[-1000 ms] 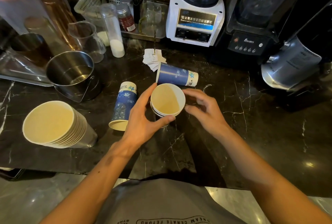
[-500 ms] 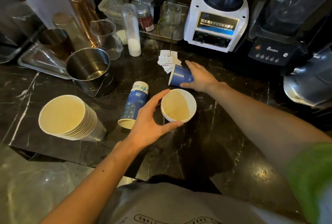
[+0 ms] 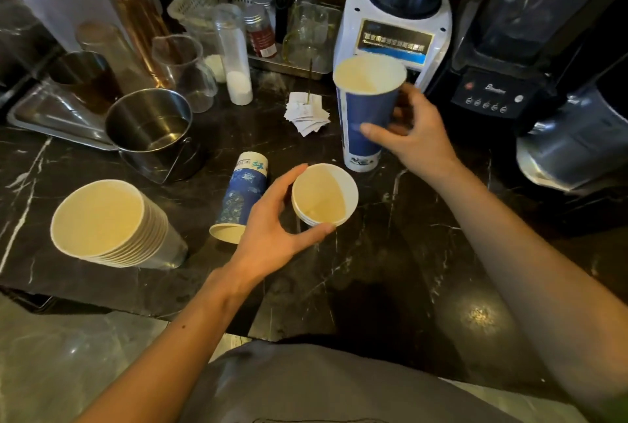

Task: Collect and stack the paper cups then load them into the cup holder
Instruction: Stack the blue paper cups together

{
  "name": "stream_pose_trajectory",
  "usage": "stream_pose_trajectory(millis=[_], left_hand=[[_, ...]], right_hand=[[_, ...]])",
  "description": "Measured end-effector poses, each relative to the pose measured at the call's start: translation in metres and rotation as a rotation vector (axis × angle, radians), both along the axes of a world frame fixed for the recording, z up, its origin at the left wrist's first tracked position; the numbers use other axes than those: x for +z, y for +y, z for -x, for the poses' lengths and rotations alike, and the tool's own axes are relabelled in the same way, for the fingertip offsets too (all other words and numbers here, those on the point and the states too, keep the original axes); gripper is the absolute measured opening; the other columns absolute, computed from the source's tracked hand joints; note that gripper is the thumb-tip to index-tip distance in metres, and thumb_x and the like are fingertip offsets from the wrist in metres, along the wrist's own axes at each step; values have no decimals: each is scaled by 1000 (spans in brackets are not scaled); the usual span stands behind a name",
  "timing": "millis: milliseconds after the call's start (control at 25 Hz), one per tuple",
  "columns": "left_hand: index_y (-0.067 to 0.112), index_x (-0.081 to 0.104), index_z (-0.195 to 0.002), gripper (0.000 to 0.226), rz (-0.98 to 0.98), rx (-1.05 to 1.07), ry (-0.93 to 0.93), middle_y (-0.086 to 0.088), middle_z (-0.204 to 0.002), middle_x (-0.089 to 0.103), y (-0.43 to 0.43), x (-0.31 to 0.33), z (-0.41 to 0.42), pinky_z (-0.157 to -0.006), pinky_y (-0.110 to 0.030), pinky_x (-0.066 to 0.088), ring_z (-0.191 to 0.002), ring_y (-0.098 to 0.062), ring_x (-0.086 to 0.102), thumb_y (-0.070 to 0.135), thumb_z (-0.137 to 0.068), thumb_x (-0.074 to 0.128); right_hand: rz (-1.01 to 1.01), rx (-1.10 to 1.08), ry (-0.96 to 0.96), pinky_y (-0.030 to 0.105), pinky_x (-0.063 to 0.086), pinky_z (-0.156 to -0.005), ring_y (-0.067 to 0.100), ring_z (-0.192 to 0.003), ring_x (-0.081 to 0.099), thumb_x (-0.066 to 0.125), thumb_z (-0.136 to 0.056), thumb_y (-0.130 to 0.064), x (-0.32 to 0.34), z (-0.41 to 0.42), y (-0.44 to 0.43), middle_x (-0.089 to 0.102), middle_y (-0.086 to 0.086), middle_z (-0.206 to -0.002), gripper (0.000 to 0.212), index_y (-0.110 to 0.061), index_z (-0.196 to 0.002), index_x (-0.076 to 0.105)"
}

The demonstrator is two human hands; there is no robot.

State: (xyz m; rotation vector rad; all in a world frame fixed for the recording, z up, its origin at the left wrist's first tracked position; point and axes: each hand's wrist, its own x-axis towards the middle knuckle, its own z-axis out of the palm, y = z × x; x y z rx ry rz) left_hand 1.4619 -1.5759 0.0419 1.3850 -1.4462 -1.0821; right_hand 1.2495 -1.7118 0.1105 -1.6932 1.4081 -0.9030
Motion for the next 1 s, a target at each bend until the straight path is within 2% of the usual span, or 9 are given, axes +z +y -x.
stream_pose_trajectory(millis=[160, 240, 360, 480, 520, 640, 760, 840, 1000], left_hand=[[34, 38, -144, 90, 2, 21, 38, 17, -142, 49, 0, -2, 0, -113, -45, 41, -135, -5, 45, 45, -67, 83], [31, 36, -147, 94, -1, 23, 74, 14, -145, 49, 0, -4, 2, -113, -48, 40, -136, -9, 46, 41, -68, 85], [25, 27, -153, 107, 20, 18, 153, 14, -147, 48, 2, -2, 1, -115, -46, 38, -137, -8, 46, 26, -67, 90], [32, 16, -154, 119, 38, 5, 215, 31, -144, 43, 2, 2, -2, -116, -36, 36, -140, -3, 40, 22, -62, 91], [37, 14, -154, 119, 46, 5, 212, 30, -145, 42, 3, 2, -5, -117, -36, 35, -141, -3, 39, 27, -62, 89], [43, 18, -151, 109, 78, -4, 148, 12, -151, 42, 2, 7, -3, -118, -39, 34, -142, -6, 39, 39, -65, 85], [33, 36, -147, 92, 98, 11, 45, 12, -151, 43, 4, 7, 4, -114, -39, 40, -137, 1, 40, 47, -69, 83], [32, 40, -144, 89, 93, 39, 3, 14, -148, 46, 5, 7, 7, -112, -36, 42, -135, 3, 42, 50, -68, 81], [34, 41, -143, 93, 96, 94, 31, 16, -142, 51, 16, 5, -1, -112, -39, 42, -135, -3, 45, 53, -63, 84]], right_hand=[[112, 23, -318, 25, 52, -92, 6, -121, 56, 81, -76, -18, 48, 1, 49, 56, -5, -131, 67, -20, -131, 44], [79, 71, -390, 19, 50, -89, -1, -116, 58, 81, -72, -13, 48, -7, 71, 57, -9, -125, 65, -24, -124, 44], [-33, 208, -244, 17, 49, -91, -3, -117, 56, 86, -67, -22, 23, -15, 88, 57, -12, -124, 73, -26, -127, 44], [-78, 311, -42, 30, 47, -103, 5, -124, 53, 81, -73, -33, -1, -10, 86, 57, -6, -131, 72, -19, -135, 46], [-78, 341, 8, 31, 44, -106, 5, -126, 51, 78, -77, -30, -8, -11, 85, 56, -5, -134, 70, -18, -138, 46], [-158, 394, 7, 16, 37, -106, 0, -130, 45, 69, -85, -15, -17, -9, 87, 52, -13, -137, 60, -25, -139, 46], [-256, 451, 22, 3, 32, -98, -15, -125, 43, 64, -88, -6, -18, -8, 86, 50, -24, -133, 59, -33, -136, 43], [-294, 417, -54, 8, 34, -100, -14, -125, 44, 64, -84, -12, -16, -7, 81, 52, -20, -135, 58, -28, -137, 47], [-232, 273, -201, 30, 46, -103, 8, -122, 58, 62, -85, -9, -14, -17, 55, 61, -1, -132, 50, -20, -134, 54]])
